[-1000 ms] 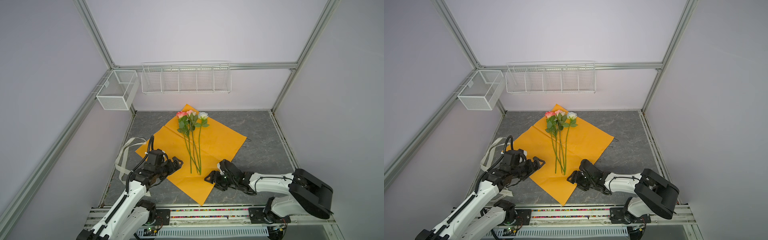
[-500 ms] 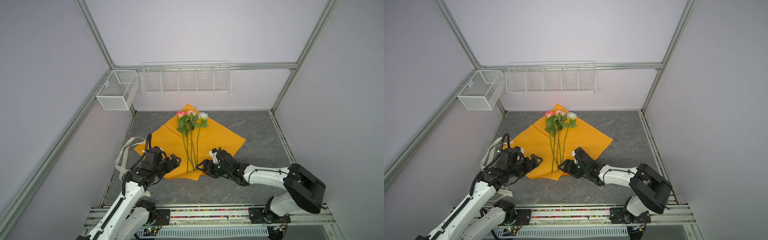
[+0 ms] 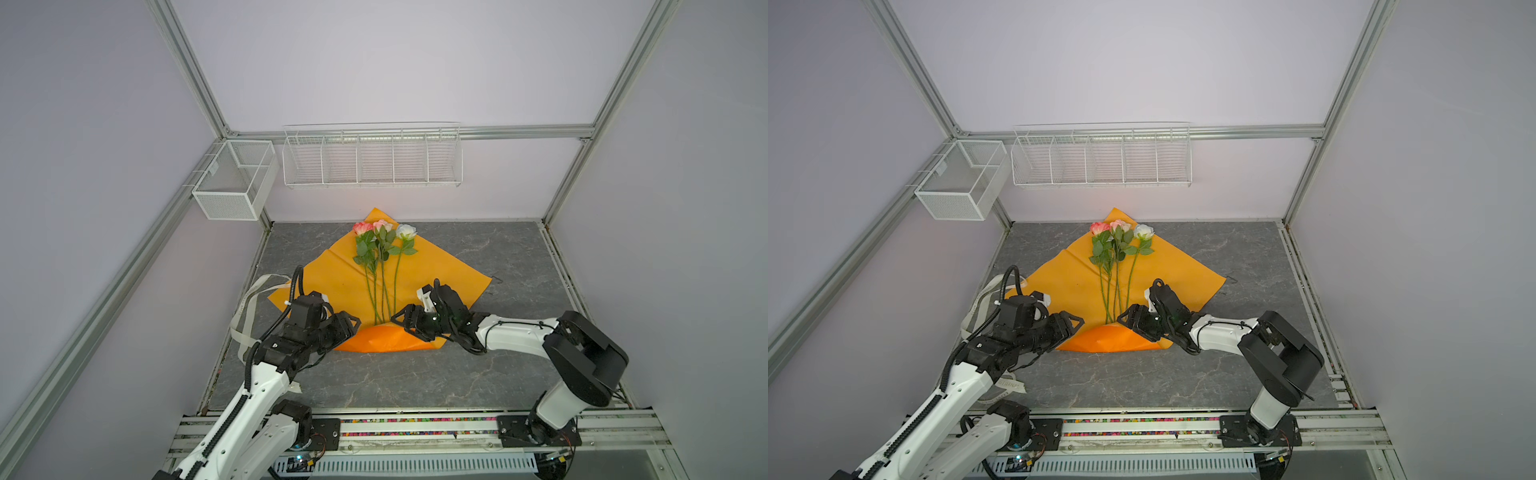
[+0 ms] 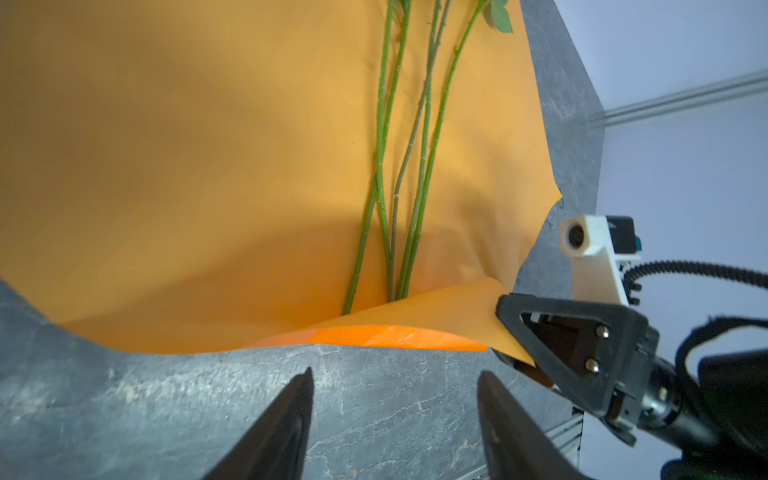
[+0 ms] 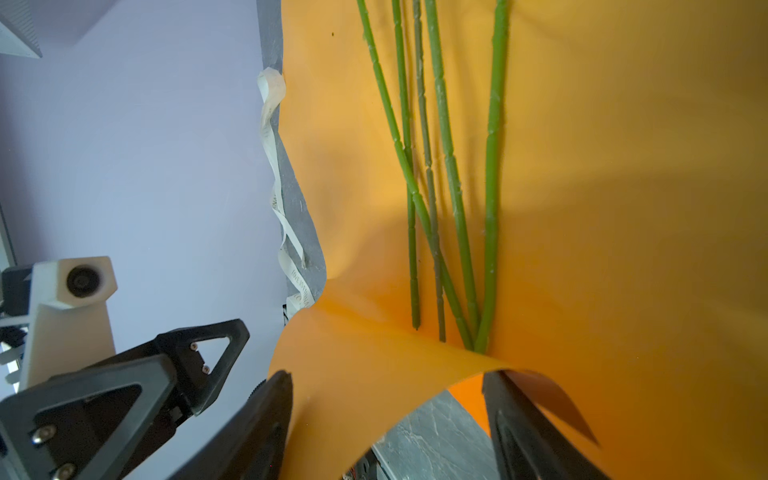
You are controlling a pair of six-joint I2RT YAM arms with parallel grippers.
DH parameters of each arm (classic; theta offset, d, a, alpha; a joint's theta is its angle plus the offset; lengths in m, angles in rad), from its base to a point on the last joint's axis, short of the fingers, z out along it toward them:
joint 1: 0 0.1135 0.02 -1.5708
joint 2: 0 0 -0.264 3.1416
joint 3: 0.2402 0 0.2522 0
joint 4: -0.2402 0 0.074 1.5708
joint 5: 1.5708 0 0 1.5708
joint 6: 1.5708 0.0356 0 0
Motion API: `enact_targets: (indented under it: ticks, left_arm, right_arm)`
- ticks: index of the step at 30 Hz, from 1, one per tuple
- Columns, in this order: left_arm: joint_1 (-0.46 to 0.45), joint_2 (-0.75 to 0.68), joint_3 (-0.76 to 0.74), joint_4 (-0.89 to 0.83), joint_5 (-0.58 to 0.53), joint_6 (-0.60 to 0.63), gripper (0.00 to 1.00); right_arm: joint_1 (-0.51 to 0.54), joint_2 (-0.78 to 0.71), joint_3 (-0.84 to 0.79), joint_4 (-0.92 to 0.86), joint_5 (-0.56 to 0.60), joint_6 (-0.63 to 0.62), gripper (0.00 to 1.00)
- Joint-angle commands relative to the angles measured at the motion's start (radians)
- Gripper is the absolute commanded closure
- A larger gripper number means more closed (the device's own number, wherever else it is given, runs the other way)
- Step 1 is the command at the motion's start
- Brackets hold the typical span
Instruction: Tie the bouquet of fake flowers
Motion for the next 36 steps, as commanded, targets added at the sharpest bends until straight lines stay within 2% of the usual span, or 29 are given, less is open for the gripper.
enact_targets:
  ticks: [1,5,7,12,14,17,20,28,31,35,36]
  left_arm:
    - [-0.014,0.041,-0.046,0.096,0.098,0.007,0.46]
    - [-0.034,0.122,-0.081,0.205,0.159,-0.016,0.54]
    - [-0.06,0.16,-0.08,0.234,0.159,-0.016,0.54]
    - [-0.095,0.272,-0.078,0.27,0.085,-0.025,0.56]
    - [-0.096,0.295,-0.082,0.278,0.018,-0.038,0.58]
    - [-0.097,0.308,-0.087,0.298,-0.066,-0.047,0.58]
    - [-0.096,0.322,-0.083,0.311,-0.1,-0.05,0.57]
    - [-0.096,0.435,-0.069,0.297,-0.076,-0.008,0.58]
    - [-0.095,0.435,-0.074,0.298,-0.084,-0.014,0.58]
    - [-0.096,0.402,-0.075,0.306,-0.08,-0.019,0.58]
    - [-0.096,0.396,-0.074,0.295,-0.081,-0.016,0.57]
  right_arm:
    - [-0.01,0.022,0.023,-0.017,-0.016,-0.001,0.24]
    - [-0.011,0.024,0.023,-0.068,0.005,-0.004,0.24]
    - [-0.014,0.021,0.018,-0.071,0.014,-0.006,0.24]
    - [-0.018,0.022,0.036,-0.068,-0.01,-0.026,0.22]
    - [-0.019,0.01,0.043,-0.075,-0.015,-0.043,0.21]
    - [-0.022,-0.032,0.066,-0.153,0.009,-0.1,0.19]
    - [-0.02,-0.088,0.086,-0.263,0.04,-0.169,0.19]
    - [0.053,-0.162,0.142,-0.507,0.106,-0.335,0.2]
    - [0.098,-0.152,0.169,-0.565,0.135,-0.388,0.31]
    - [0.137,-0.058,0.233,-0.629,0.117,-0.421,0.62]
    - [0.142,-0.03,0.251,-0.653,0.122,-0.425,0.67]
